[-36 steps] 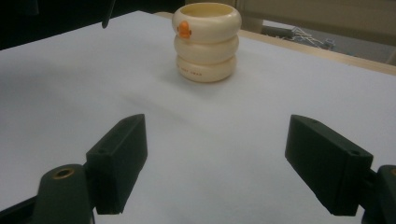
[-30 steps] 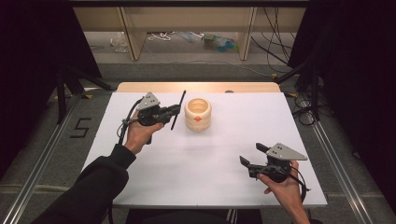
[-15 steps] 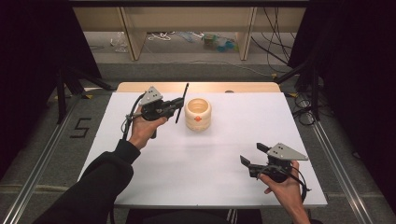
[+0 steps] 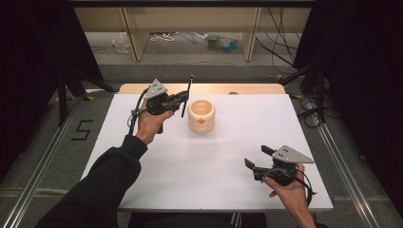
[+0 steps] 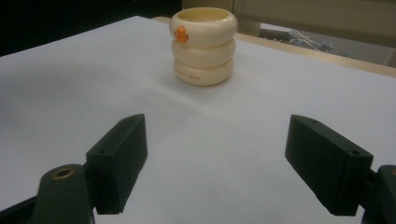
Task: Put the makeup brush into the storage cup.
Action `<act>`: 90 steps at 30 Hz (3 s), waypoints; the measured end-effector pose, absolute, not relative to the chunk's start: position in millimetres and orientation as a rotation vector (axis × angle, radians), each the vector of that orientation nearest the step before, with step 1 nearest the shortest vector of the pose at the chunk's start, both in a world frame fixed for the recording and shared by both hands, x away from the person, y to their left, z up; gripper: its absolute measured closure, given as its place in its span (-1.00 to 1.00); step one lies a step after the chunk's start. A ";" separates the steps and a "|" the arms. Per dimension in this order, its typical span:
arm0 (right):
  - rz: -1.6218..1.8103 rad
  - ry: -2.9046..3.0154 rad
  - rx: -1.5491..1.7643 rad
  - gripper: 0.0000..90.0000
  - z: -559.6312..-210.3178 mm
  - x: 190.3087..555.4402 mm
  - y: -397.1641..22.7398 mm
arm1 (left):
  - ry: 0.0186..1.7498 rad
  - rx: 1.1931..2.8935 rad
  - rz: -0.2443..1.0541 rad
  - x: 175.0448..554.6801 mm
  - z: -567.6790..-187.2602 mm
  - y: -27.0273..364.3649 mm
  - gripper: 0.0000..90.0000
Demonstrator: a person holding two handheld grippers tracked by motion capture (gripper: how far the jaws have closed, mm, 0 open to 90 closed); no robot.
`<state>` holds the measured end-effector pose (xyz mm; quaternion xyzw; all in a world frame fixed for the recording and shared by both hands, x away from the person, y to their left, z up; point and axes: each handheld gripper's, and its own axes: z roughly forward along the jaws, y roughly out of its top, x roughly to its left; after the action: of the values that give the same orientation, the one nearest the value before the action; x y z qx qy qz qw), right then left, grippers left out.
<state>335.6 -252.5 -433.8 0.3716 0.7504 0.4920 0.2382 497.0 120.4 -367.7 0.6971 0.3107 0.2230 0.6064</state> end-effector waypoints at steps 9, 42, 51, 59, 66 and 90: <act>1.359 2.058 1.022 -0.52 -434.3 335.8 -251.9 | 0.725 1.605 0.532 510.9 -367.7 111.5 0.86; 1.385 2.042 1.003 -0.51 -434.1 336.2 -251.6 | 0.793 1.581 0.533 544.4 -380.3 75.4 0.86; 1.364 2.043 1.003 -0.51 -434.0 336.2 -251.9 | 0.800 1.588 0.552 548.8 -385.5 74.4 0.86; 1.384 2.042 1.003 -0.51 -434.2 336.3 -251.8 | 0.810 1.596 0.546 550.5 -389.7 72.3 0.86; 1.385 2.036 0.997 -0.51 -434.6 336.5 -251.7 | 0.806 1.617 0.543 549.3 -397.2 67.8 0.86; 1.385 2.039 0.998 -0.51 -434.7 336.2 -251.7 | 0.820 1.655 0.532 549.3 -414.9 62.2 0.86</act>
<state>336.2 -251.7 -434.7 0.3644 0.7446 0.5058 0.2386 549.3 62.2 -414.9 0.7058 0.3499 0.2268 0.5728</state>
